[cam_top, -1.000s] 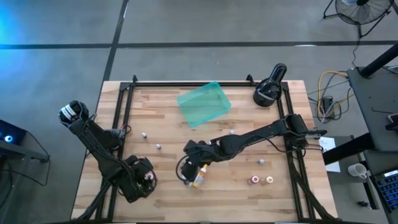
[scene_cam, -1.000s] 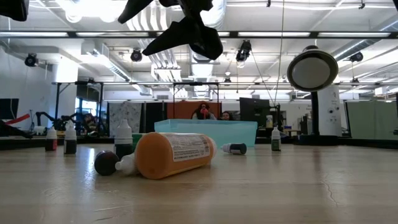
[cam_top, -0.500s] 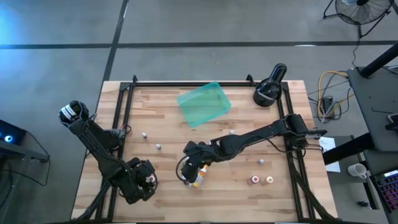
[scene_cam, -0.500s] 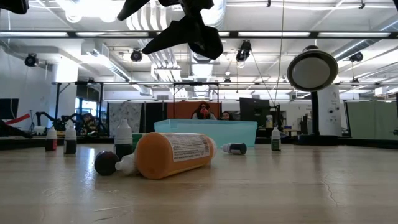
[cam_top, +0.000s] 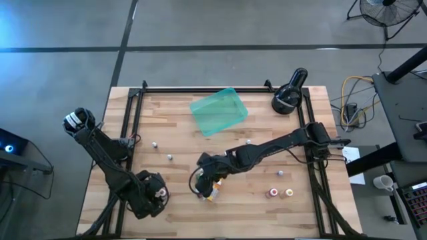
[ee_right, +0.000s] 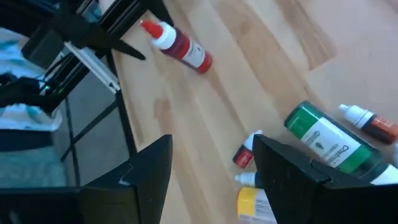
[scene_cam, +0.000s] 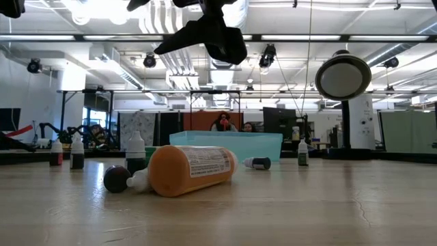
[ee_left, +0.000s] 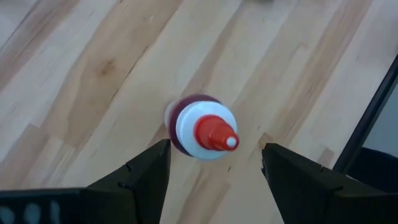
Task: Pick & Place food coloring
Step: Adjust the blue small food coloring bottle, then adjust the orange big food coloring bottle
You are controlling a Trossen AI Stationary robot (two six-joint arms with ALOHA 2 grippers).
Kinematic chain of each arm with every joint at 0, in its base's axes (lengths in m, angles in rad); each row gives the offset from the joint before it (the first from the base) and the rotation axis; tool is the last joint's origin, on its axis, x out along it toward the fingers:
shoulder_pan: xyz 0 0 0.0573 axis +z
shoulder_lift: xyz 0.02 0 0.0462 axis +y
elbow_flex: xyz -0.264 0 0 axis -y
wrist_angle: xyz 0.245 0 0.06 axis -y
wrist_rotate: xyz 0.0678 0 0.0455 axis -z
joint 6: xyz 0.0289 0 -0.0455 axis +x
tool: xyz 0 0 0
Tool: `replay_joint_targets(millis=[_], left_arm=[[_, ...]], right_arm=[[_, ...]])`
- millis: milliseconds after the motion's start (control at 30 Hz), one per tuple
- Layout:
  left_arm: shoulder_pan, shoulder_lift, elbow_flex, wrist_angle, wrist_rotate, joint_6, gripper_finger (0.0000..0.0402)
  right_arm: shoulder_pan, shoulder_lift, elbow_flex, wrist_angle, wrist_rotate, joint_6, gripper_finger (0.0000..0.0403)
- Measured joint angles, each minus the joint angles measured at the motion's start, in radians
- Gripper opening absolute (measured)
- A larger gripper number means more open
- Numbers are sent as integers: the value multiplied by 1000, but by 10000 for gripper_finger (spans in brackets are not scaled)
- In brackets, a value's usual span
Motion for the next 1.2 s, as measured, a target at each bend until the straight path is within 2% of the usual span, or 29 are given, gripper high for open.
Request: replay_joint_targets(millis=[100,233,333,433,567,667,767,900,1000,1133,1200], left_arm=[[-2,0,0,0,0,0,225],[-2,-3,0,0,0,0,225],[-2,-5,0,-2,0,2,225],[-2,-11,0,-4,0,2,225],[-2,-27,0,-8,0,0,225],[-2,-43,0,-8,0,-10,225],[-2,-63,0,-10,-2,-11,225],[-2,-89,0,-11,-11,-14,225],[-2,-111,0,-16,-12,-14,225],[-2,-144,0,-15,-13,-15,225],[-2,-158,0,-12,-13,-14,225]], right_arm=[[3,0,0,0,55,5,217],[1,0,0,0,24,21,215],[4,0,0,-5,103,26,214],[0,0,0,6,37,30,214],[3,0,0,-31,130,38,214],[0,0,0,-13,57,29,214],[3,-1,0,-38,106,31,214],[-1,-1,0,-19,57,27,213],[0,-1,0,-33,103,30,210],[-1,-1,0,-13,53,27,204],[0,-1,0,-21,74,20,201]])
